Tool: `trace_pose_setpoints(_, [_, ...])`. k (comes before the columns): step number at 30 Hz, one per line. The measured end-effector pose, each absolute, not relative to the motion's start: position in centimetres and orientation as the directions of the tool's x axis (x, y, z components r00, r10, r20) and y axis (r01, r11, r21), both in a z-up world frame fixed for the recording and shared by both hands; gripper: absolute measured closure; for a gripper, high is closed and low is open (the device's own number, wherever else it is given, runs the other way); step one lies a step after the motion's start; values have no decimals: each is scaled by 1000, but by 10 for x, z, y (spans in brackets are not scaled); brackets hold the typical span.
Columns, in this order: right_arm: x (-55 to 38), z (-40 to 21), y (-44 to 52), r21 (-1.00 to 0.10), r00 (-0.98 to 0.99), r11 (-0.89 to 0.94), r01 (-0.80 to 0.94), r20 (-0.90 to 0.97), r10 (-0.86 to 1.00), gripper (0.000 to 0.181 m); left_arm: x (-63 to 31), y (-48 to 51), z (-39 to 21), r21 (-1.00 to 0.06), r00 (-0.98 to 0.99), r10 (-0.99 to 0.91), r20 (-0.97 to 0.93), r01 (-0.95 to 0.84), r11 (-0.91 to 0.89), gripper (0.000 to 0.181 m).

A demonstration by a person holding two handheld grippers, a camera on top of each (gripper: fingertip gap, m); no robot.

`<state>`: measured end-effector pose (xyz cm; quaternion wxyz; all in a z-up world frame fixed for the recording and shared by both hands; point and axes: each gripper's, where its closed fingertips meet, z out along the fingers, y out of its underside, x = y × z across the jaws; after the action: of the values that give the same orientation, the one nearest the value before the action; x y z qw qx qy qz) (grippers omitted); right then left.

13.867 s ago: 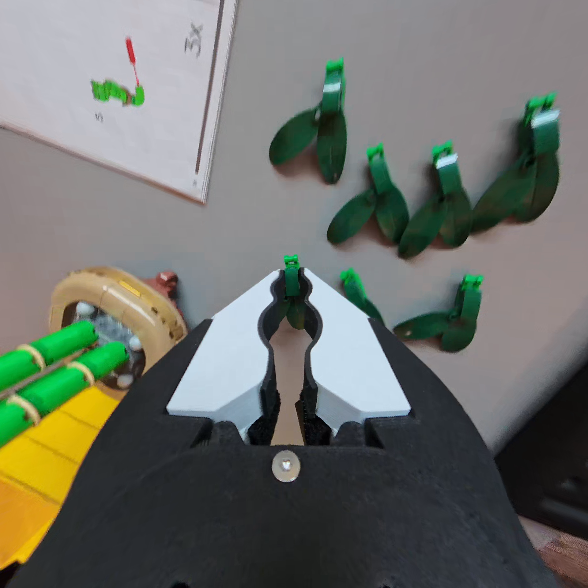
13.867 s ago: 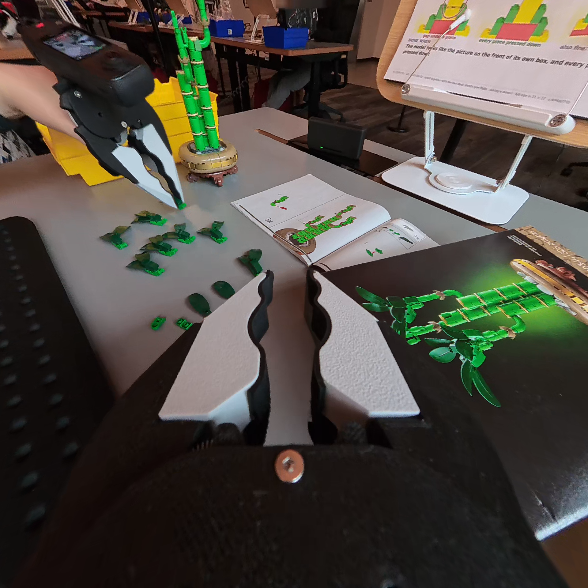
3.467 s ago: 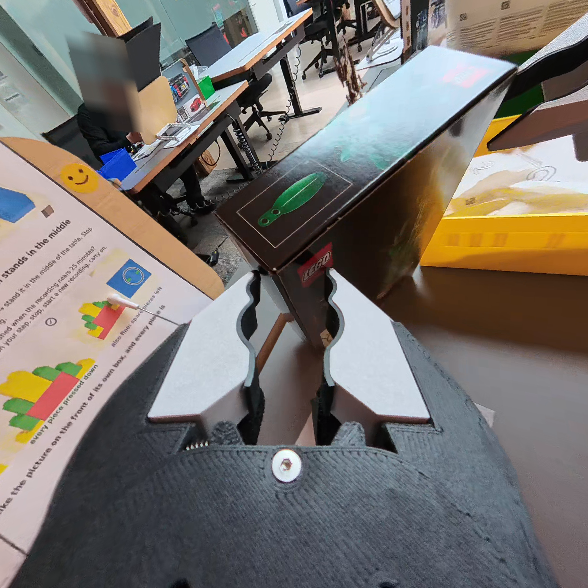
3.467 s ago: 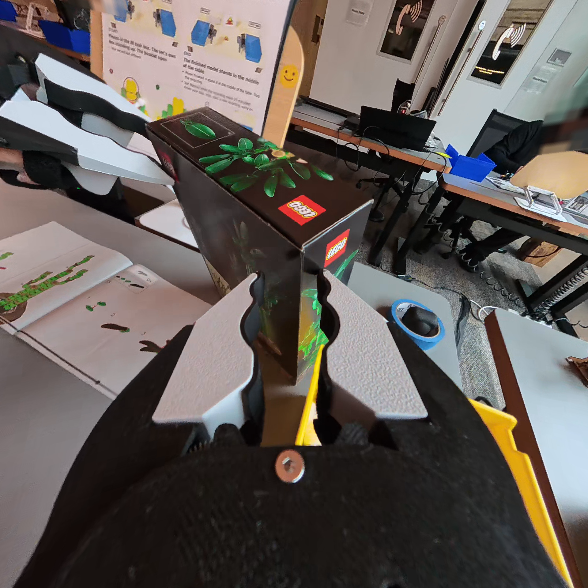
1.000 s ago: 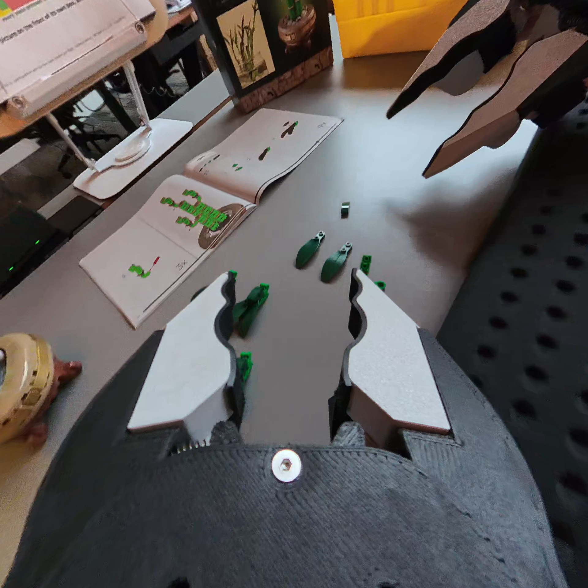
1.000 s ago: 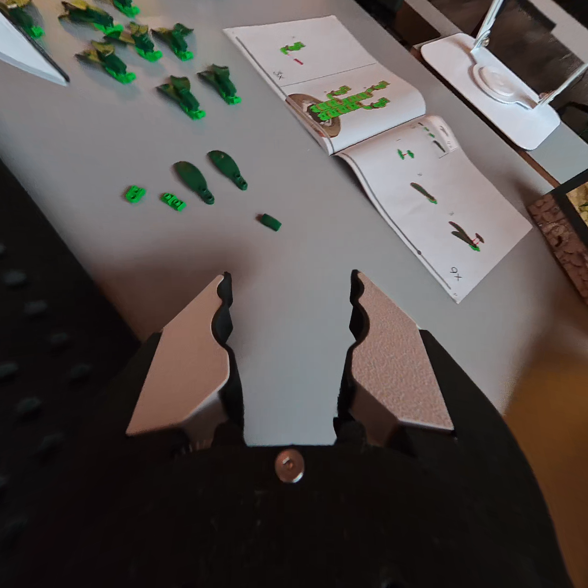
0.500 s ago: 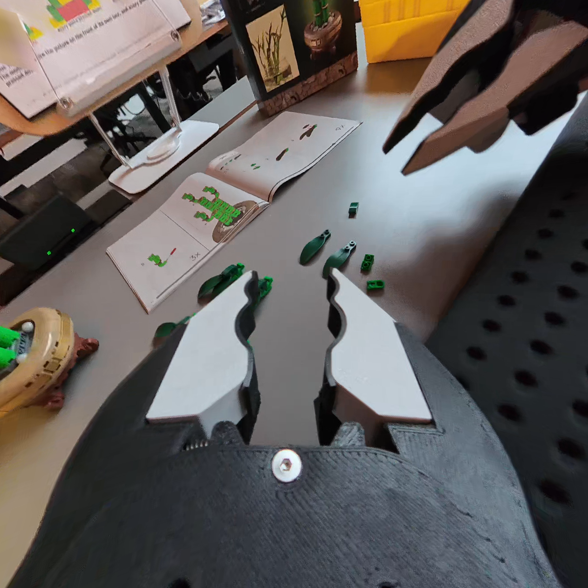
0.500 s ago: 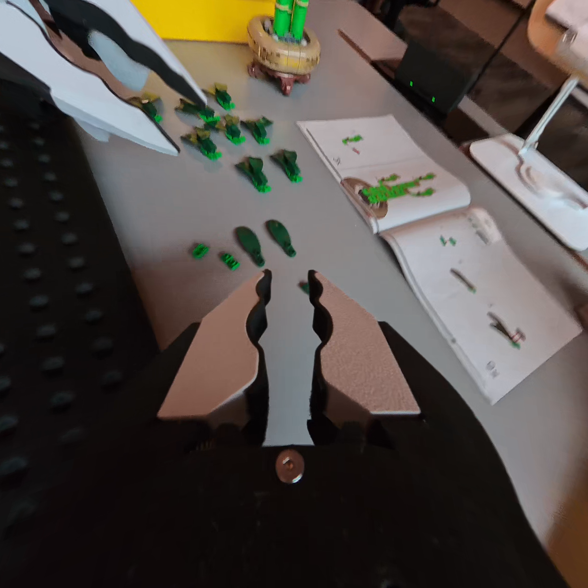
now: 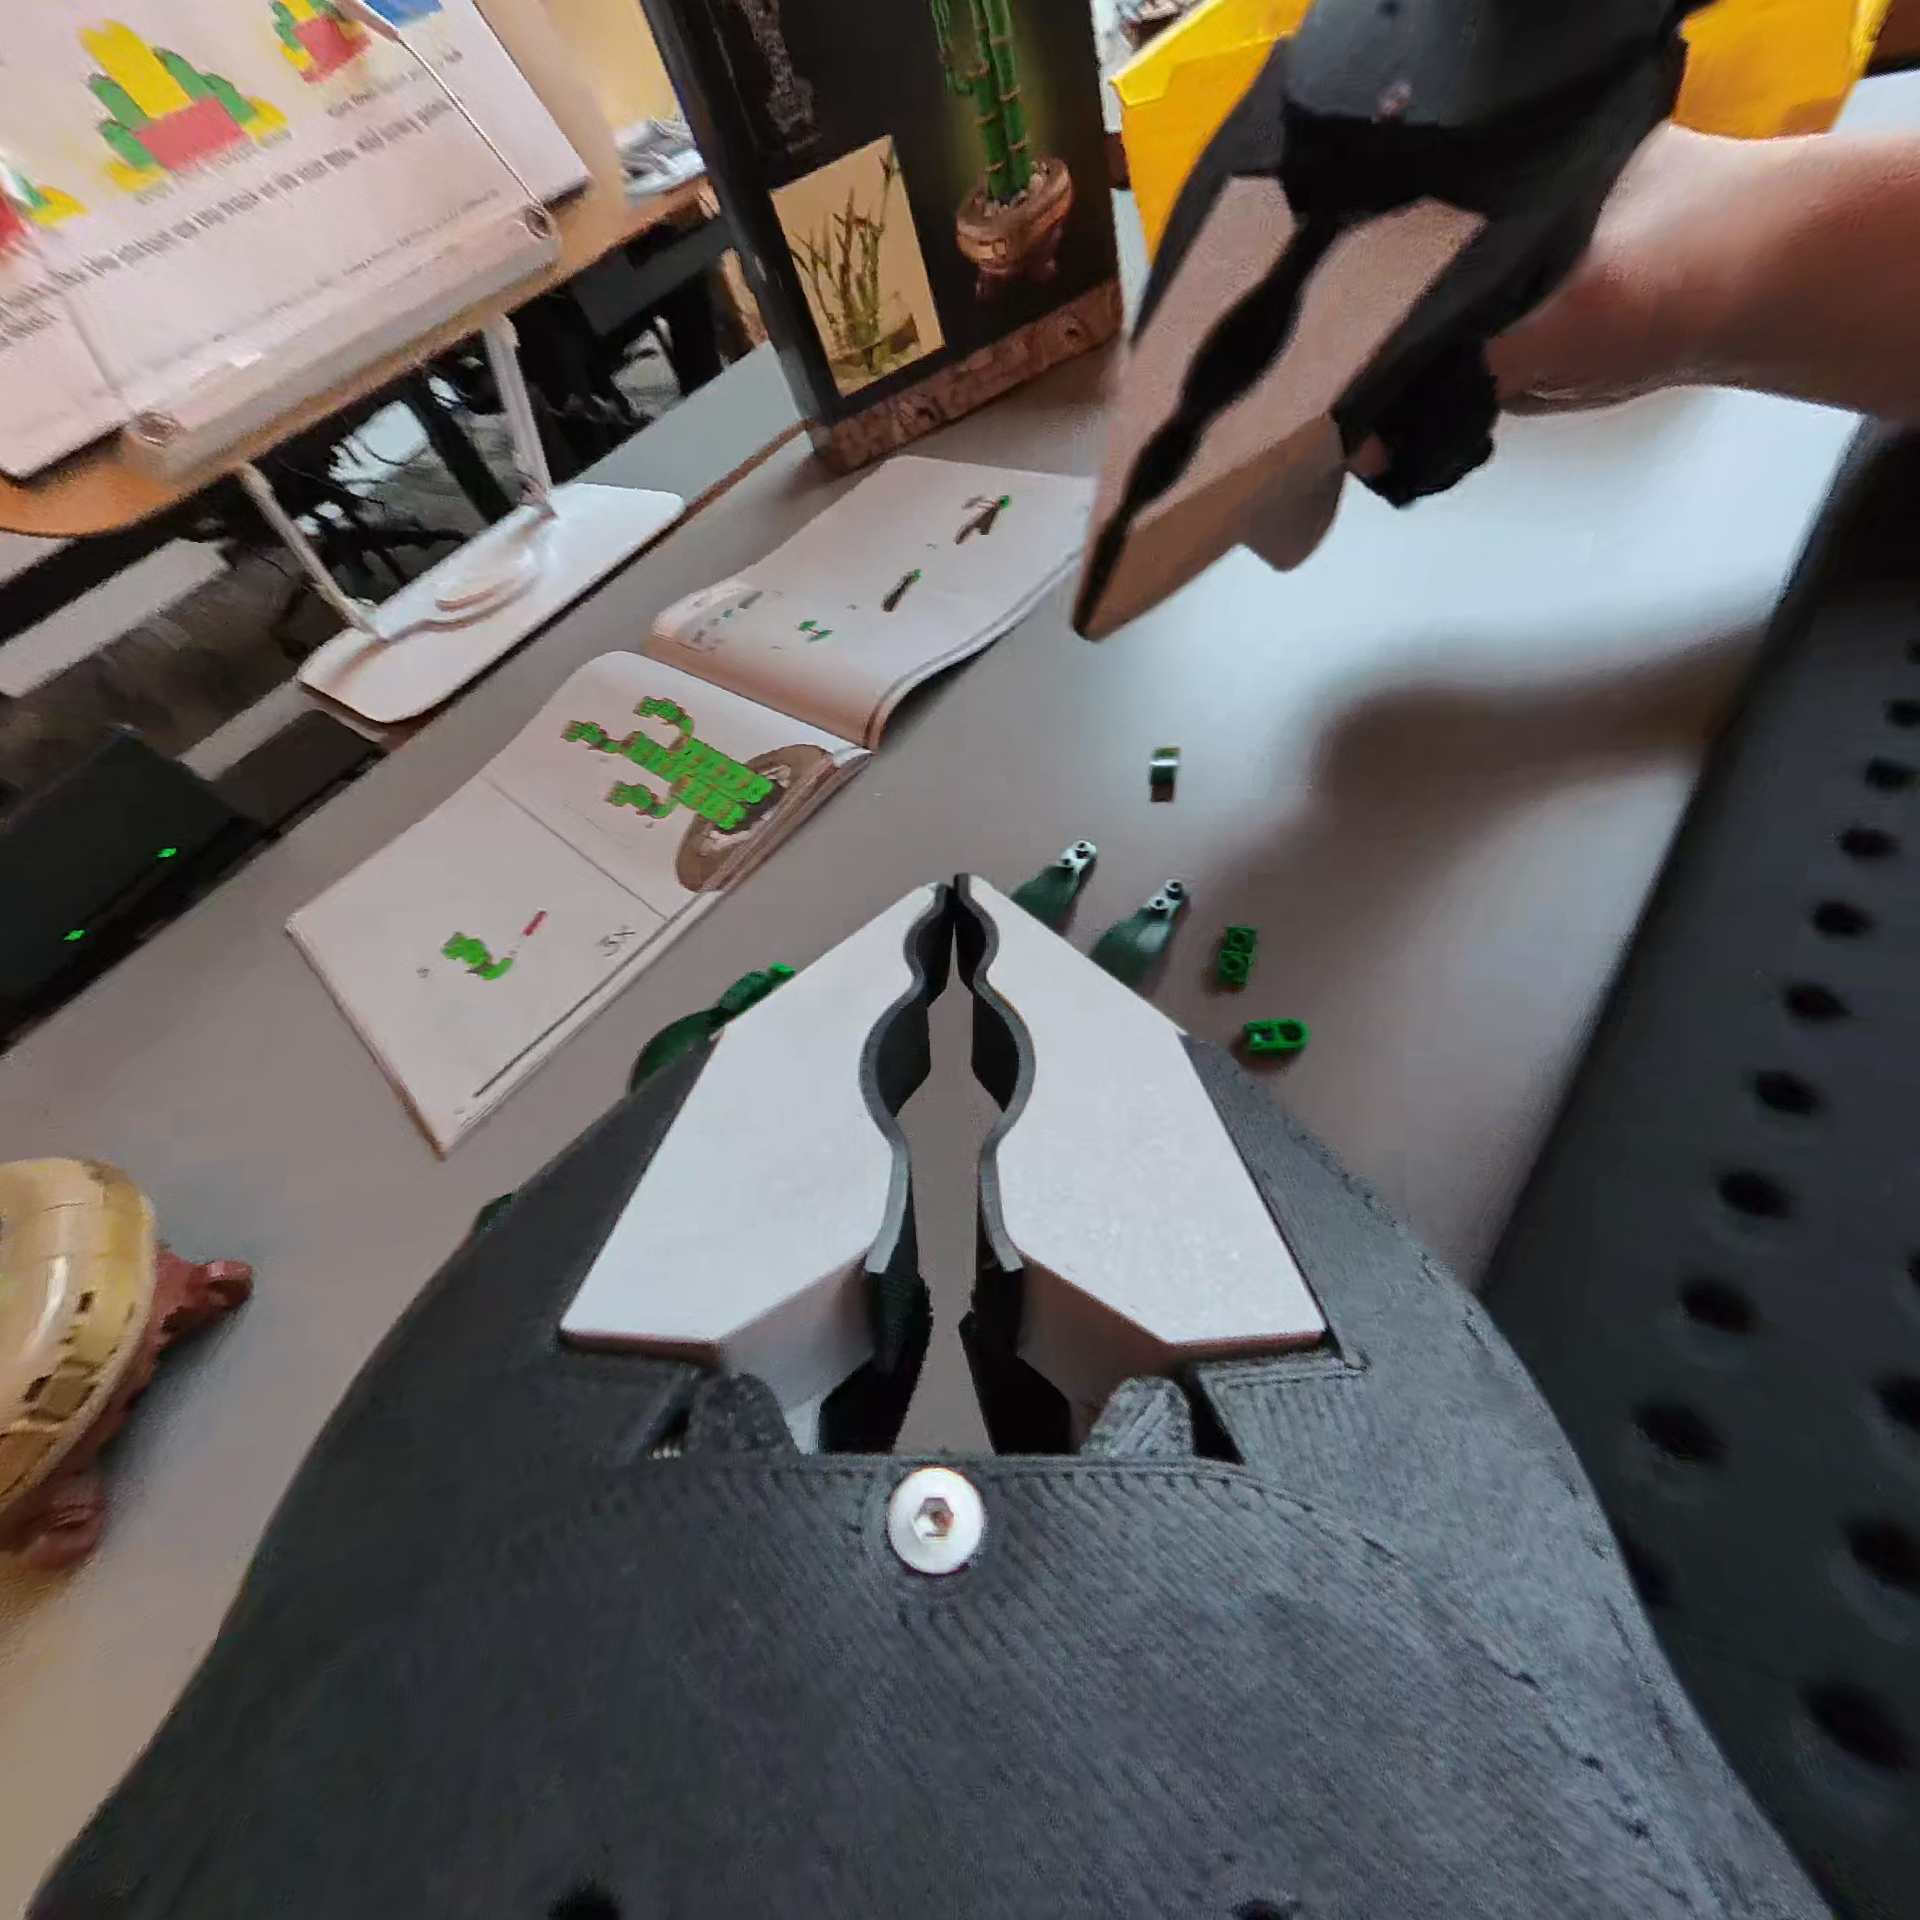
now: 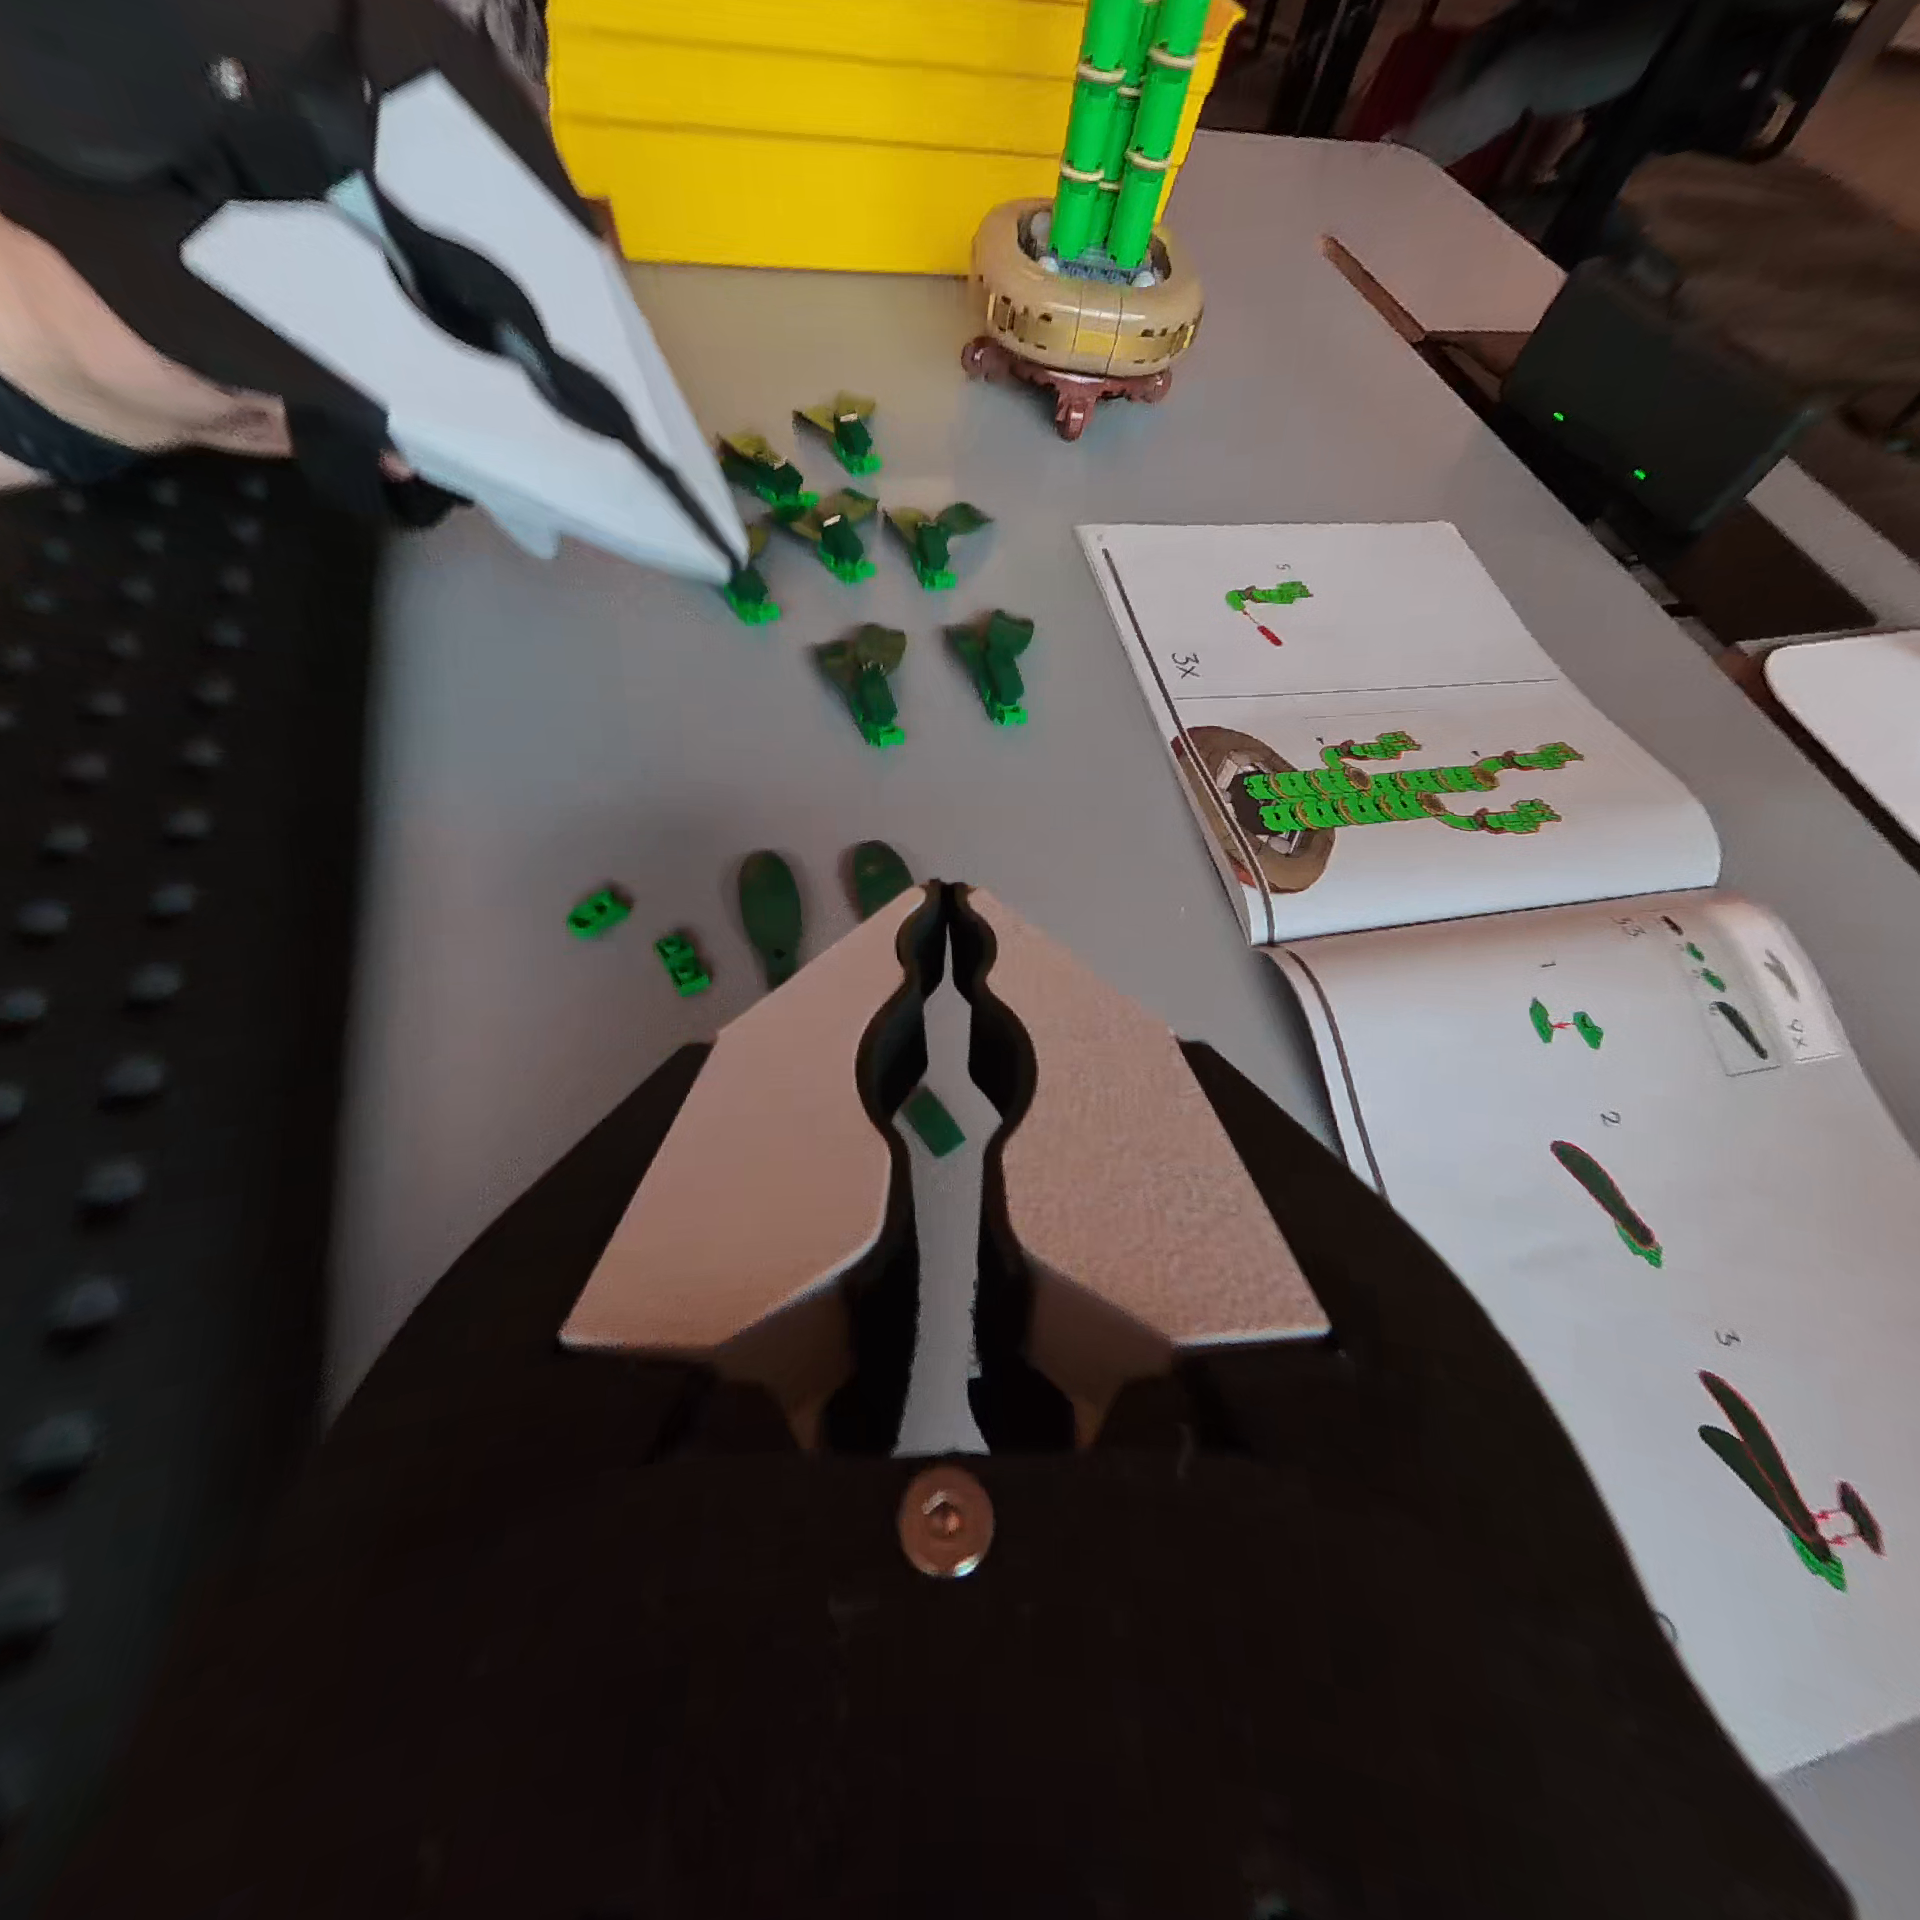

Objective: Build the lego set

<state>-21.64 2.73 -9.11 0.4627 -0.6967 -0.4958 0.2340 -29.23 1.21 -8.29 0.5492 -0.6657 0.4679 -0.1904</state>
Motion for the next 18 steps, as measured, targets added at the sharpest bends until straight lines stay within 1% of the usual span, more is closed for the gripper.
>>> trace_pose_setpoints(1, [-217, -96, 24, -865, 383, -68, 496, 148, 912, 181, -295, 15, -82, -915, 511, -822, -252, -401, 31, 181])
trace_pose_setpoints(4, [-227, -108, 4, -825, 285, -62, 562, 122, 951, 181, -299, 21, -87, -920, 535, -821, -201, -391, -29, 181])
trace_pose_setpoints(6, [-231, -111, -5, -799, 230, -16, 601, 154, 961, 181, -300, 23, -88, -918, 543, -814, -207, -396, -31, 181])
trace_pose_setpoints(9, [-234, -120, -21, -774, 142, 19, 633, 140, 980, 180, -301, 23, -88, -914, 548, -803, -234, -406, -11, 181])
trace_pose_setpoints(12, [-244, -130, -27, -769, 102, 34, 638, 128, 986, 166, -300, 24, -91, -903, 544, -799, -256, -429, -3, 181])
trace_pose_setpoints(16, [-245, -147, -26, -725, 97, 6, 689, 101, 990, 165, -297, 21, -95, -883, 524, -797, -301, -469, 25, 181])
trace_pose_setpoints(18, [-246, -148, -24, -737, 106, -16, 675, 76, 991, 166, -296, 20, -95, -877, 517, -793, -322, -478, 44, 181])
